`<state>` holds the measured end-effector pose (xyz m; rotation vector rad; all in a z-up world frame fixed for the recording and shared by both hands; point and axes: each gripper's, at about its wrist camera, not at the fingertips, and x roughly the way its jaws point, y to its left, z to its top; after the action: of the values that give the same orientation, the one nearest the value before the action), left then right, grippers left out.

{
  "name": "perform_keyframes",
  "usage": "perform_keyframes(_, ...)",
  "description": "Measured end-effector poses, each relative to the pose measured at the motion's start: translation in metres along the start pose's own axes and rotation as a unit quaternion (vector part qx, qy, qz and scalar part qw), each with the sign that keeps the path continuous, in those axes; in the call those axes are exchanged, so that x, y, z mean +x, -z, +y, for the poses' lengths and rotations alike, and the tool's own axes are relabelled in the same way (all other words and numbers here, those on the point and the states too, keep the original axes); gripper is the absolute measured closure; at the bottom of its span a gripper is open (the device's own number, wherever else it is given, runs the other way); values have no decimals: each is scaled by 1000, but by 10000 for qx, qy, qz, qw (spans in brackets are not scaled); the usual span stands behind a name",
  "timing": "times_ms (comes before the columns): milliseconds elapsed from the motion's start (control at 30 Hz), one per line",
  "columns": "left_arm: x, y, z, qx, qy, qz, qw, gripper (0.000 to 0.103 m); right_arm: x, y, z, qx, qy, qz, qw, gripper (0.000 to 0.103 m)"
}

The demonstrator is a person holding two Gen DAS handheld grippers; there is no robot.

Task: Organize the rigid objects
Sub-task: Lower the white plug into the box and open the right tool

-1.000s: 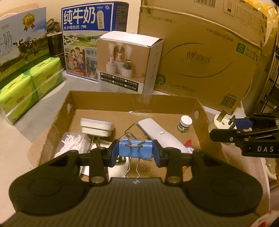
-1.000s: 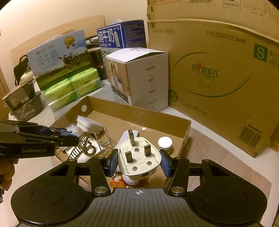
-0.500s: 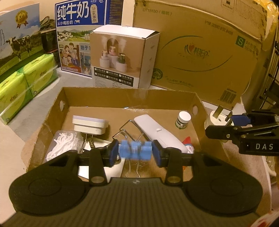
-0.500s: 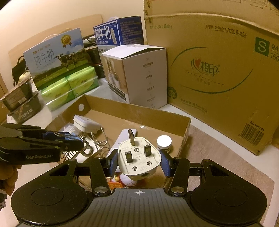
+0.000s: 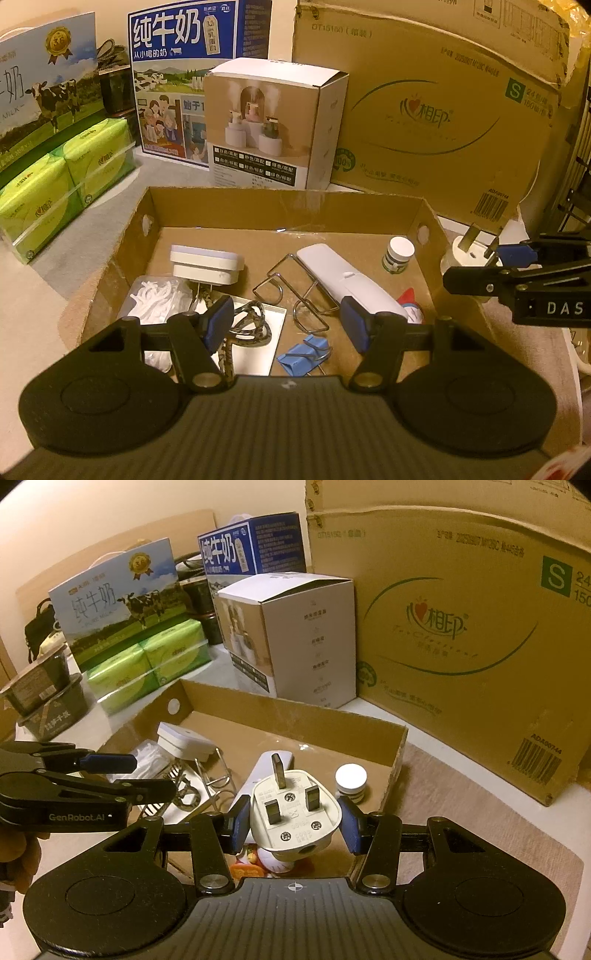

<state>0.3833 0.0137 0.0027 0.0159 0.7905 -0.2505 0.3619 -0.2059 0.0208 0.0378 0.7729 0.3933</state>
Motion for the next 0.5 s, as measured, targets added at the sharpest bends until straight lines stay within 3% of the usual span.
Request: perform_keyframes(500,-5,1,3,12,-12,-60,10000,43,3,-4,-3,51,55,22,10000,53)
